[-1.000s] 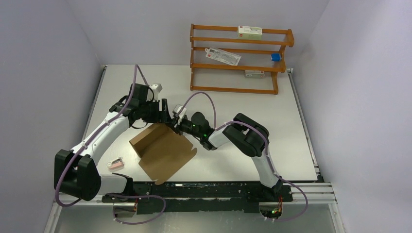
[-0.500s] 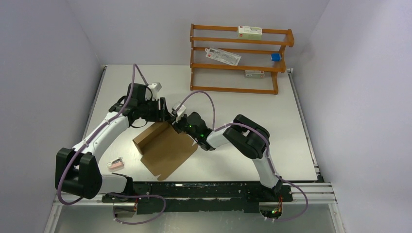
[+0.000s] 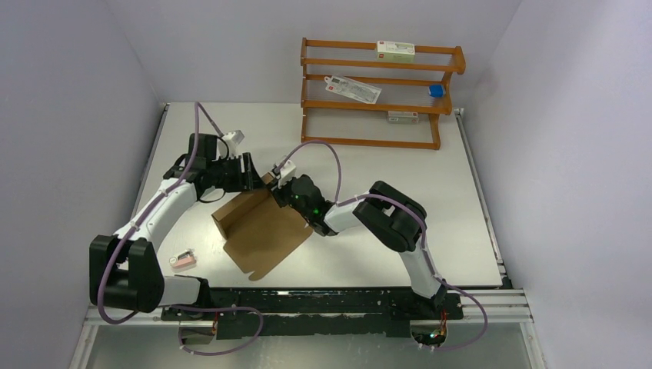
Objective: Fold the paper box
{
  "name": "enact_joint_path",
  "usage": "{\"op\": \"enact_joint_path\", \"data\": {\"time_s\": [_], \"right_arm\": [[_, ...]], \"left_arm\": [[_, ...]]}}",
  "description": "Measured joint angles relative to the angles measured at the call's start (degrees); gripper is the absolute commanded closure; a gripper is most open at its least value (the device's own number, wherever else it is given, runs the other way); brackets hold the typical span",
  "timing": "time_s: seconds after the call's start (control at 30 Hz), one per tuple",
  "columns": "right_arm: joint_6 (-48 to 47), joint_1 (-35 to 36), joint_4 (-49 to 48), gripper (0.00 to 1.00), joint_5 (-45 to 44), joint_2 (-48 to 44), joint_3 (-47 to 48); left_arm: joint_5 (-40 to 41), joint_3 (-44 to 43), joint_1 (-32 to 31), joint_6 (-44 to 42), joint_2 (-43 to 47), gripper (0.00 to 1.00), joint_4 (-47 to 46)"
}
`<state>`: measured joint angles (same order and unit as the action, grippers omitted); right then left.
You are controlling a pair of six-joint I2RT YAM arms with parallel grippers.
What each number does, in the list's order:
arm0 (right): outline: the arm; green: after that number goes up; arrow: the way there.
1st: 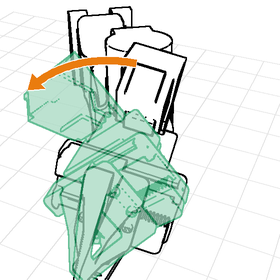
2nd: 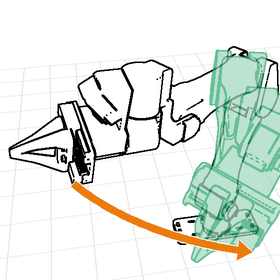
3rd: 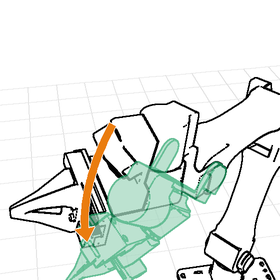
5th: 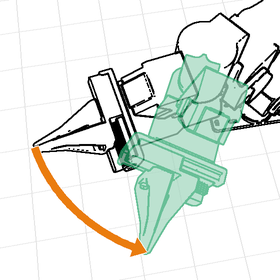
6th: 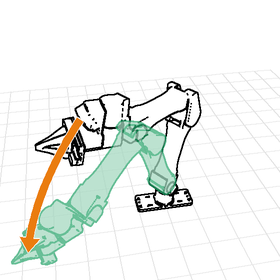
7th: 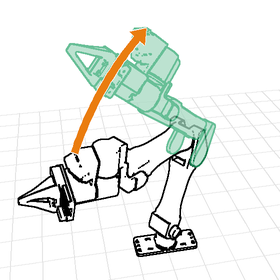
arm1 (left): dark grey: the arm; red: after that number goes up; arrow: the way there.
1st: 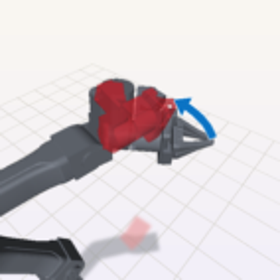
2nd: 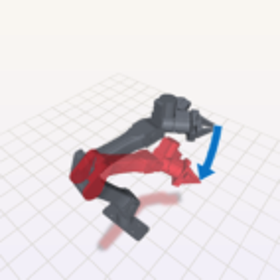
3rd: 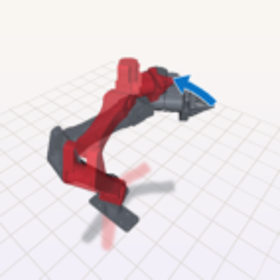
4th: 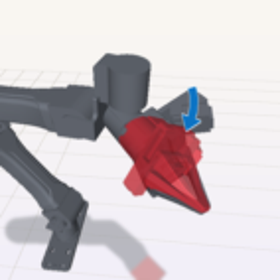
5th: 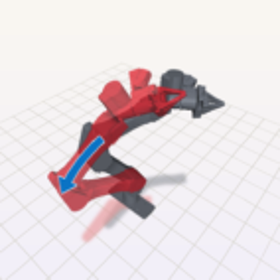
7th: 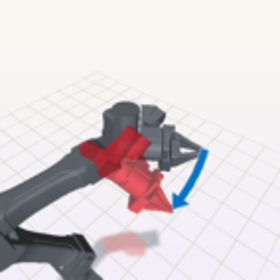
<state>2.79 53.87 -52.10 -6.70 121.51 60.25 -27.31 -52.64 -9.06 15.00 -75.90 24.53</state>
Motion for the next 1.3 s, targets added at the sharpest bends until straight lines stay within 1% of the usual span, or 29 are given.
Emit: {"op": "enact_joint_path", "data": {"time_s": [0.37, 0.47, 0.6, 0.73, 0.8, 0.87, 0.93, 1.07, 1.3], "right_arm": [[2.2, 0.3, 2.9, 0.83, -6.4, -0.1, 1.5], [2.7, 0.4, 3.8, 0.86, -8.3, -0.2, 1.8], [3.7, 0.4, 6.5, 0.86, -9.7, -0.2, 3.2], [4.2, 0.4, 7.4, 0.8, -9.7, -0.2, 3.7], [4.2, 0.3, 7.6, 0.74, -9.0, -0.2, 3.8], [4.4, 0.1, 7.8, 0.68, -8.2, -0.2, 3.8], [4.5, -0.3, 7.8, 0.65, -7.1, -0.2, 3.7], [4.4, -1.6, 7.8, 0.61, -4.2, -0.2, 1.6], [2.6, -2.8, 7.5, 0.55, 1.6, -0.9, -2.4]], "left_arm": [[-7.1, 1.9, 1.1, 1.5, -0.5, 0.38, -4.7], [-8.7, 2.9, 1.1, 2.3, -0.3, 0.4, -6.2], [-9.6, 3.7, 1.4, 2.9, -0.3, 0.39, -7.6], [-9.2, 3.7, 1.5, 2.9, -0.3, 0.37, -7.7], [-8.9, 3.6, 1.5, 2.8, -0.3, 0.36, -7.1], [-8.4, 3.5, 1.4, 2.6, -0.3, 0.37, -6.2], [-7.5, 3.1, 1.2, 2.4, -0.4, 0.39, -4.1], [-5.3, 2.2, 0.9, 1.8, -1.2, 0.42, -1.3], [-2.8, 1.6, 0.9, 1.2, -1.5, 0.43, -0.2]]}}
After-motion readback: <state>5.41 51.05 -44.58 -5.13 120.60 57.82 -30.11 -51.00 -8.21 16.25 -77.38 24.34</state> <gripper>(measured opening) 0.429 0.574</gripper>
